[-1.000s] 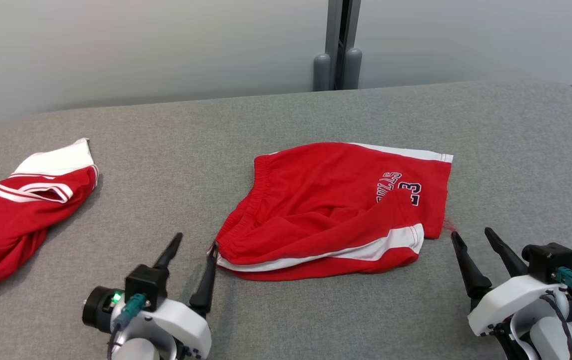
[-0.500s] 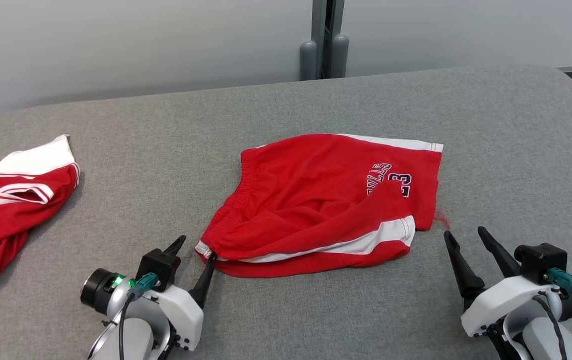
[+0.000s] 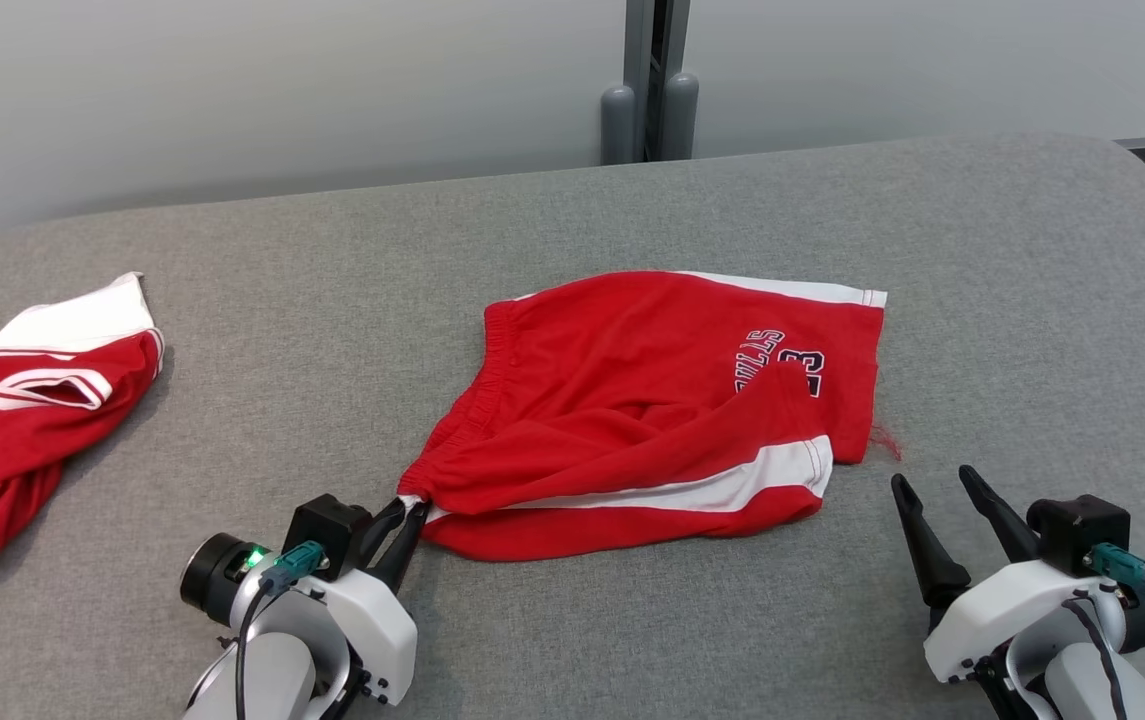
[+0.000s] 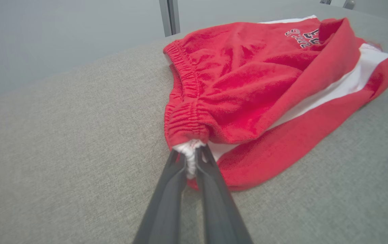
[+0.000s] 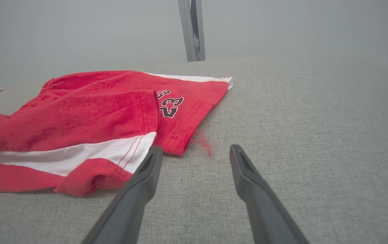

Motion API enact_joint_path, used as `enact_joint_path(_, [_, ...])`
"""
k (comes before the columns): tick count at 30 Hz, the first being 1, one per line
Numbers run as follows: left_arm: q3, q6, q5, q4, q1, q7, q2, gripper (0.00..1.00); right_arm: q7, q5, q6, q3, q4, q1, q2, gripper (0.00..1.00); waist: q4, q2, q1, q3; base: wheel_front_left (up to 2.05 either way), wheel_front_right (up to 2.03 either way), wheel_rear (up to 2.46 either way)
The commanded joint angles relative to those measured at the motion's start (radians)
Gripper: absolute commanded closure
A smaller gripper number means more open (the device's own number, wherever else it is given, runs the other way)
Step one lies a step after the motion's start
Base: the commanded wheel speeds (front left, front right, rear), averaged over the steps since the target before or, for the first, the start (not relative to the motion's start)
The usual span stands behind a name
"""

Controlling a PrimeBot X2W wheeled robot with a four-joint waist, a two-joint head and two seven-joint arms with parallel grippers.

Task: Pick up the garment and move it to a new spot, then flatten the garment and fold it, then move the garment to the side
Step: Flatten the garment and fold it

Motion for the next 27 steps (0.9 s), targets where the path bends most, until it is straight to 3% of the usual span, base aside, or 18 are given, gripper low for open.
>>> enact_joint_path(1, [-0.003,-0.001,-0.01,-0.005,0.002,-0.003,0.006,1.0,-0.001,-0.005,0.0,-0.001,0.004,0.007,-0.001,0.0,0.005,0.0,0.0,-0.003,0.0,0.0,0.0])
enact_joint_path(9, [-0.044,-0.001,-0.054,-0.057,0.014,-0.003,0.021,1.0,-0.001,0.023,0.0,0.039,0.023,-0.02,0.011,0.0,0.035,0.0,0.0,-0.008,0.0,0.0,0.0])
enact_joint_path(17, [-0.065,-0.001,-0.067,-0.088,-0.004,-0.003,0.024,1.0,-0.001,0.175,0.0,0.148,0.106,-0.092,0.007,0.0,0.072,0.0,0.0,0.011,0.0,0.0,0.0])
enact_joint_path(27, [-0.069,-0.001,-0.065,-0.105,-0.02,-0.003,0.019,1.0,-0.001,0.287,0.0,0.262,0.186,-0.175,-0.022,0.0,0.098,0.0,0.0,0.036,0.0,0.0,0.0])
